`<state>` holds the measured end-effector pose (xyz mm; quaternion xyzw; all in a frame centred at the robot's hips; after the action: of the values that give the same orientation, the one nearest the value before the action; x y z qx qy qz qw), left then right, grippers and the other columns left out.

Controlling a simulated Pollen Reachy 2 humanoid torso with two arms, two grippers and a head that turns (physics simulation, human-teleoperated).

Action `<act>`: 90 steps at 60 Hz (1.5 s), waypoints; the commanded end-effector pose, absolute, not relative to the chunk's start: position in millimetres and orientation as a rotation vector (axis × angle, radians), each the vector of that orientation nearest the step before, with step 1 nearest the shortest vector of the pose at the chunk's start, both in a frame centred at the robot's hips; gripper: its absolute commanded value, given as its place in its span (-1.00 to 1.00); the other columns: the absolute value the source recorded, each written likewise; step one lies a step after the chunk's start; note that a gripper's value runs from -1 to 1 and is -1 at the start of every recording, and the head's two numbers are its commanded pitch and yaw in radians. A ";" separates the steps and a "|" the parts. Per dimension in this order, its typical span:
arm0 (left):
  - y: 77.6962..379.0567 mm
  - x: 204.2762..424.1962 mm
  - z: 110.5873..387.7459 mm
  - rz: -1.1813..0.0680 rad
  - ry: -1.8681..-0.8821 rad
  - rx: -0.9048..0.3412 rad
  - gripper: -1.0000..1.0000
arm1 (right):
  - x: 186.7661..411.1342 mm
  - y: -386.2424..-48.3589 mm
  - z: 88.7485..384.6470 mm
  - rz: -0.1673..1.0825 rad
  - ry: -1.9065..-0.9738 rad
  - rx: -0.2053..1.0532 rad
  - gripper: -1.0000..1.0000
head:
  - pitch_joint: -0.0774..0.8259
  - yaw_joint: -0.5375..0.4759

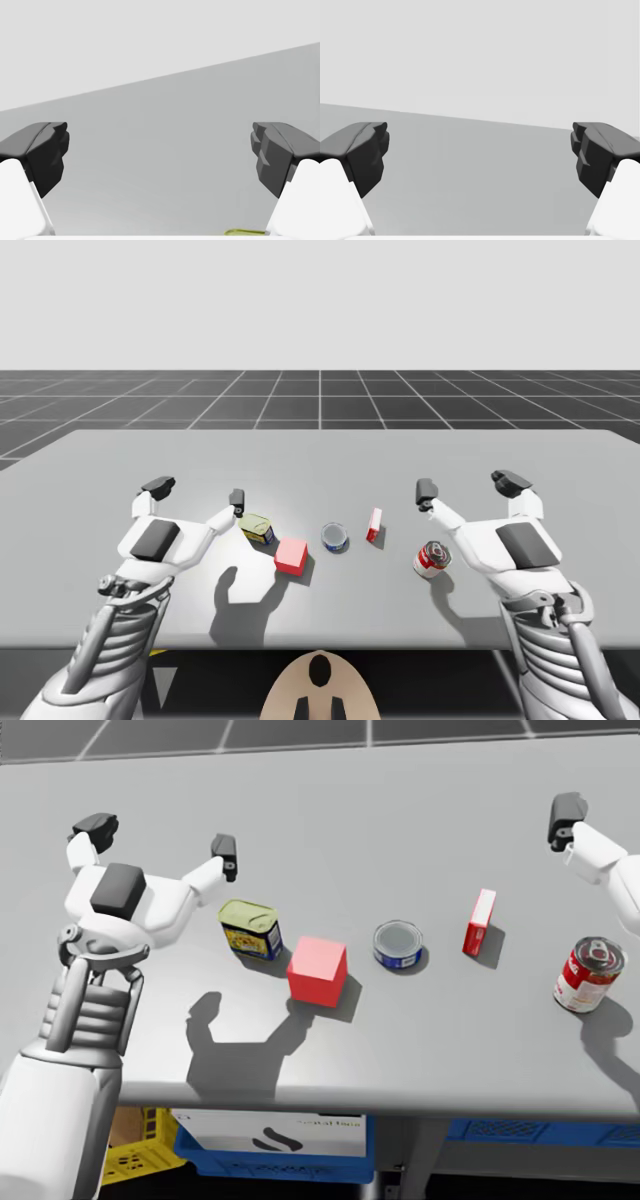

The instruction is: Find the red cube and pick it up.

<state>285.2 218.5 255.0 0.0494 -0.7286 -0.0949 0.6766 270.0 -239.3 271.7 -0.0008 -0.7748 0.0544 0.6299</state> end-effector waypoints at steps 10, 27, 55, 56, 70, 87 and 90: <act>211.7 252.2 265.3 -0.197 -1.558 -0.072 -1.00 | 269.6 -238.0 270.5 0.126 -1.767 -0.002 -1.00 | 0.78 0.30; 194.8 192.2 230.0 -0.324 -1.428 -0.200 -1.00 | 270.2 -238.3 269.7 0.131 -1.764 -0.004 -1.00 | 0.80 0.32; 156.4 192.4 157.8 -0.358 -1.247 -0.353 -1.00 | 270.5 -238.3 269.4 0.135 -1.768 -0.009 -1.00 | 0.80 0.33; 153.8 193.7 155.8 -0.362 -1.242 -0.352 -1.00 | 270.6 -238.3 269.4 0.135 -1.768 -0.010 -1.00 | 0.81 0.33; 128.4 213.0 147.8 -0.346 -1.218 -0.371 -1.00 | 270.9 -238.0 269.4 0.139 -1.770 -0.007 -1.00 | 0.81 0.34; 113.5 238.4 146.9 -0.290 -1.181 -0.393 -1.00 | 270.3 -238.3 269.7 0.135 -1.774 -0.008 -1.00 | 0.82 0.33; 109.5 241.5 149.6 -0.285 -1.184 -0.392 -1.00 | 270.0 -238.5 269.8 0.135 -1.774 -0.007 -1.00 | 0.81 0.34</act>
<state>233.1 140.0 145.3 -0.1437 -0.5521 -0.1754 0.8024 270.4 -238.2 269.6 -0.0035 -0.7741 0.0596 0.6303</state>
